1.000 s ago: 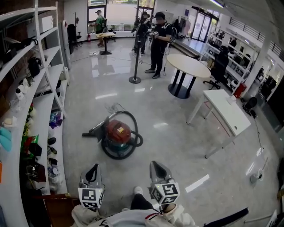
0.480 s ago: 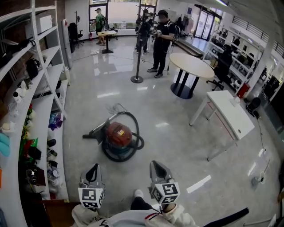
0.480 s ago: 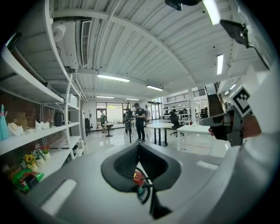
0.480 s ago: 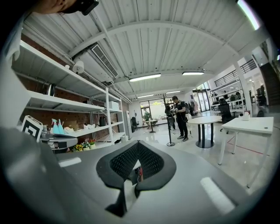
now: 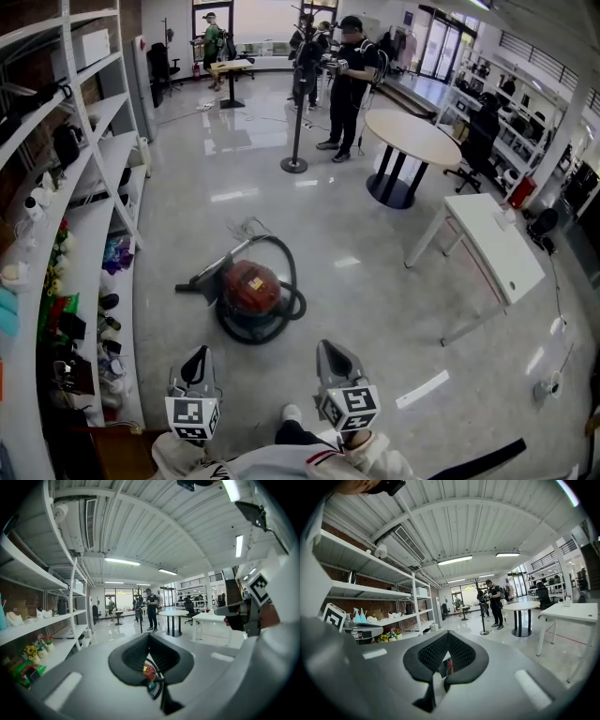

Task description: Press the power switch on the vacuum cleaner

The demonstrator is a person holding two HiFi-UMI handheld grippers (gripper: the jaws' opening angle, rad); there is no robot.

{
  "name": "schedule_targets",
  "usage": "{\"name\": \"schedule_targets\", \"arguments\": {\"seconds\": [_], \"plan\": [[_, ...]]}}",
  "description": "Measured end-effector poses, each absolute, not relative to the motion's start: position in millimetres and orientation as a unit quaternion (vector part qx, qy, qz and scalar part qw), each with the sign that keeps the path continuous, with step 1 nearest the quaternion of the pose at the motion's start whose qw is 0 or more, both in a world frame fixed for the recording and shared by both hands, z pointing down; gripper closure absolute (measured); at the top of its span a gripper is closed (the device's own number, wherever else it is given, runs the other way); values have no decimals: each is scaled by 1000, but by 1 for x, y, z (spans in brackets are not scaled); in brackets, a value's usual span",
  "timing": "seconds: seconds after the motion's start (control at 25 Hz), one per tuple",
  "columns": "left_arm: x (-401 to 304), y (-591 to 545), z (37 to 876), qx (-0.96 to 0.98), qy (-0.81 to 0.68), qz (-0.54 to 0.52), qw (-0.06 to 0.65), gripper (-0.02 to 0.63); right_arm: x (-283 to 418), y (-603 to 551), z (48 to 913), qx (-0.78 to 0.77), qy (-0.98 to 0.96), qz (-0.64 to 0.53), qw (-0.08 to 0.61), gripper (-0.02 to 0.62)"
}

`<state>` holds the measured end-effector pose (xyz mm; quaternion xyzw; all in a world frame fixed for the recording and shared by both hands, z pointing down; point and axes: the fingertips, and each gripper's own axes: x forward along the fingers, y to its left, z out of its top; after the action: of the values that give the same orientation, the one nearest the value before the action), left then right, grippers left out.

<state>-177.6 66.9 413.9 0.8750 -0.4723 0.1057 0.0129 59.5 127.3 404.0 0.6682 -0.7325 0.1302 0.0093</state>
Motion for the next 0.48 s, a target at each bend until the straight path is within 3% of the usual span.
{"name": "schedule_targets", "arguments": {"seconds": [0.48], "plan": [[-150,42,413,867,-486,113,15,606,91,95,406,659,-740,137,10,595]]}}
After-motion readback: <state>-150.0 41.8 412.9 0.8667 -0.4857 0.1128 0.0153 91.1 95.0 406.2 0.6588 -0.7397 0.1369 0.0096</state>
